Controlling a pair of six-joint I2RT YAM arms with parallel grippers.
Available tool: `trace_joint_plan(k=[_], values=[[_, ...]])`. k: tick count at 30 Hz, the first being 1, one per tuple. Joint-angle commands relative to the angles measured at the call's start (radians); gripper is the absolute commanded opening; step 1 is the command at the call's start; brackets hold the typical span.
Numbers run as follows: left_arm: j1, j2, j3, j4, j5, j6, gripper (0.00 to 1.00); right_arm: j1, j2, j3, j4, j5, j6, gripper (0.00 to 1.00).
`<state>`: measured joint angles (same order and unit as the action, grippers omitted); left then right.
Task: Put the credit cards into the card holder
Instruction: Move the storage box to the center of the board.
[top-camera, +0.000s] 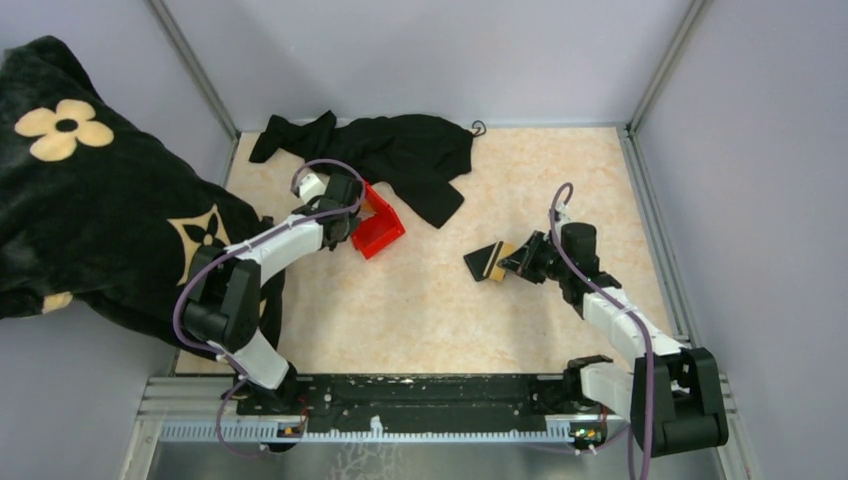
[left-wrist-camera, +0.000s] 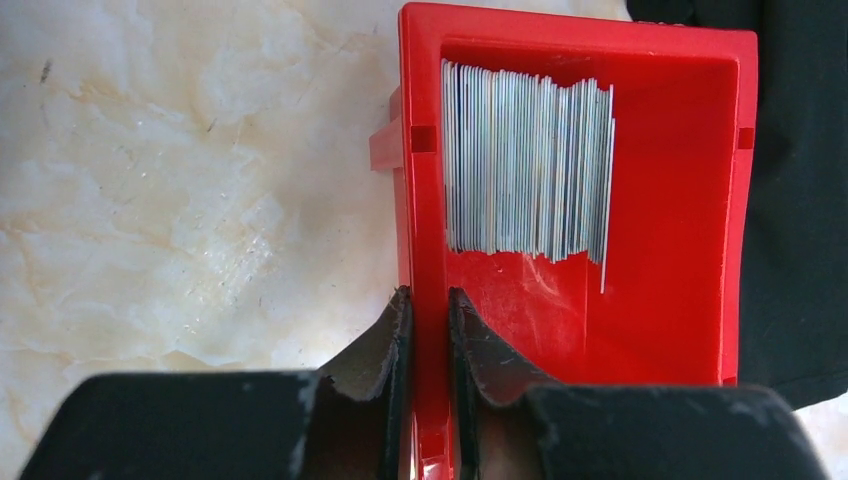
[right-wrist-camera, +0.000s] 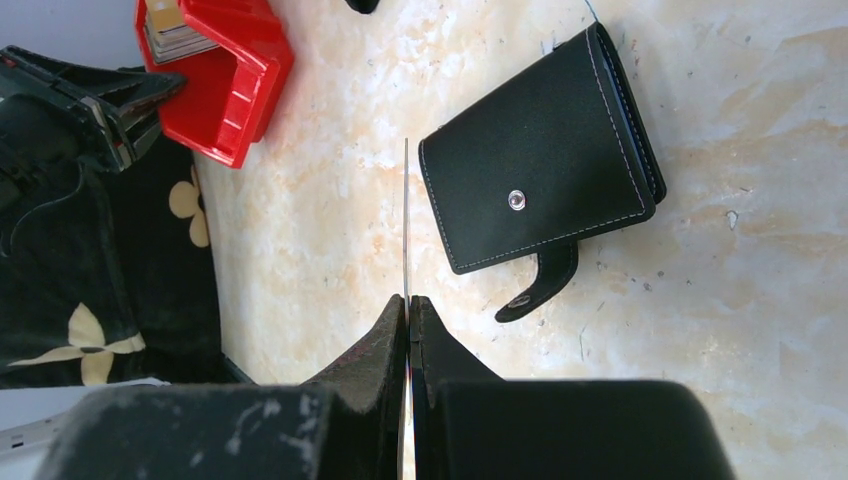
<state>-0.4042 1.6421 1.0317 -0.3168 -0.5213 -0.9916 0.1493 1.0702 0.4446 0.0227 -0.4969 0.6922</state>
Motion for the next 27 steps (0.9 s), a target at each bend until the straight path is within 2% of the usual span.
trace_joint_plan(k=[1, 4, 8, 13, 18, 24, 27], values=[[0.010, 0.004, 0.003, 0.044, 0.010, -0.056, 0.23, 0.025, 0.006, 0.002, 0.043, 0.038, 0.018, 0.00], [0.010, -0.009, -0.009, 0.057, 0.024, -0.044, 0.39, 0.054, 0.004, 0.009, 0.030, 0.080, 0.038, 0.00], [0.010, -0.031, -0.013, 0.069, 0.055, -0.020, 0.55, 0.099, -0.004, 0.003, 0.028, 0.146, 0.098, 0.00], [0.007, -0.059, -0.020, 0.075, 0.093, -0.011, 0.61, 0.143, -0.010, -0.030, 0.059, 0.210, 0.192, 0.00], [-0.018, -0.120, -0.031, 0.100, 0.099, 0.035, 0.63, 0.199, -0.018, -0.062, 0.072, 0.295, 0.258, 0.00], [-0.129, -0.182, -0.018, 0.124, 0.016, 0.167, 0.63, 0.220, -0.078, -0.130, 0.080, 0.366, 0.336, 0.00], [-0.220, -0.194, -0.013, 0.180, -0.016, 0.293, 0.63, 0.222, -0.125, -0.174, 0.092, 0.389, 0.379, 0.00]])
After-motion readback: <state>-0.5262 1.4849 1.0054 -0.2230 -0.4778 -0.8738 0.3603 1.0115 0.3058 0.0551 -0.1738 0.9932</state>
